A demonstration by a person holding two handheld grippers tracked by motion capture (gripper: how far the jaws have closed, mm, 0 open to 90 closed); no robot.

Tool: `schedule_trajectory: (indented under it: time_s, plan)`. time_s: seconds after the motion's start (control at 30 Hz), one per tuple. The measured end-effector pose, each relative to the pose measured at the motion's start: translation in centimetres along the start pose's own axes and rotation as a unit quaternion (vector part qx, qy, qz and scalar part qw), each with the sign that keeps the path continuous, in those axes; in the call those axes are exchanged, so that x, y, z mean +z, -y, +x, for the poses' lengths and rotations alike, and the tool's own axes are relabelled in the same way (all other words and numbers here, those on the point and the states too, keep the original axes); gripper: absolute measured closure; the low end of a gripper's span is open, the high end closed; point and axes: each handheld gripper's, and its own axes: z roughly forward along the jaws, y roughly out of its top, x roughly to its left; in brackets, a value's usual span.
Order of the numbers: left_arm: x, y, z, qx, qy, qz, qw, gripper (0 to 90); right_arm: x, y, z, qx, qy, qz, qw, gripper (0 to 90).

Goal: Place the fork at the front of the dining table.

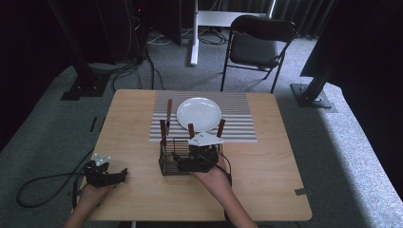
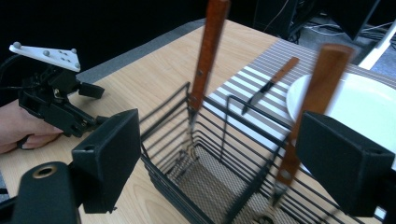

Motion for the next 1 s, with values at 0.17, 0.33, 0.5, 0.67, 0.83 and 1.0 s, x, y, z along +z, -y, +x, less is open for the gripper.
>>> schedule_trajectory:
  time_s: [0.17, 0.33, 0.5, 0.67, 0.83, 1.0]
  plan:
    - [0.0, 0.0, 0.0, -0.001, 0.000, -0.001, 1.0000, 0.0, 1.4, -0.7, 0.9, -0.004, 0.000, 0.001, 1.0000, 13.4]
    - [0.0, 0.0, 0.0, 0.000, 0.000, 0.000, 1.0000, 0.0, 2.7, -1.2, 1.8, 0.004, 0.005, 0.004, 1.0000, 11.9]
    - [0.0, 0.0, 0.0, 0.000, -0.001, -0.001, 1.0000, 0.0, 3.7, -1.9, 2.8, 0.006, 0.023, 0.001, 0.9997, 11.9]
    - [0.0, 0.0, 0.0, 0.001, 0.000, 0.000, 1.0000, 0.0, 4.7, -2.7, 3.4, 0.033, 0.042, -0.003, 0.9986, 12.9]
    - [0.0, 0.0, 0.0, 0.001, 0.000, 0.001, 1.0000, 0.0, 6.2, -3.2, 4.0, 0.054, 0.073, 0.001, 0.9959, 14.8]
    - [0.0, 0.0, 0.0, 0.001, 0.000, 0.001, 1.0000, 0.0, 7.6, -3.2, 4.1, 0.075, 0.110, 0.009, 0.9910, 21.0]
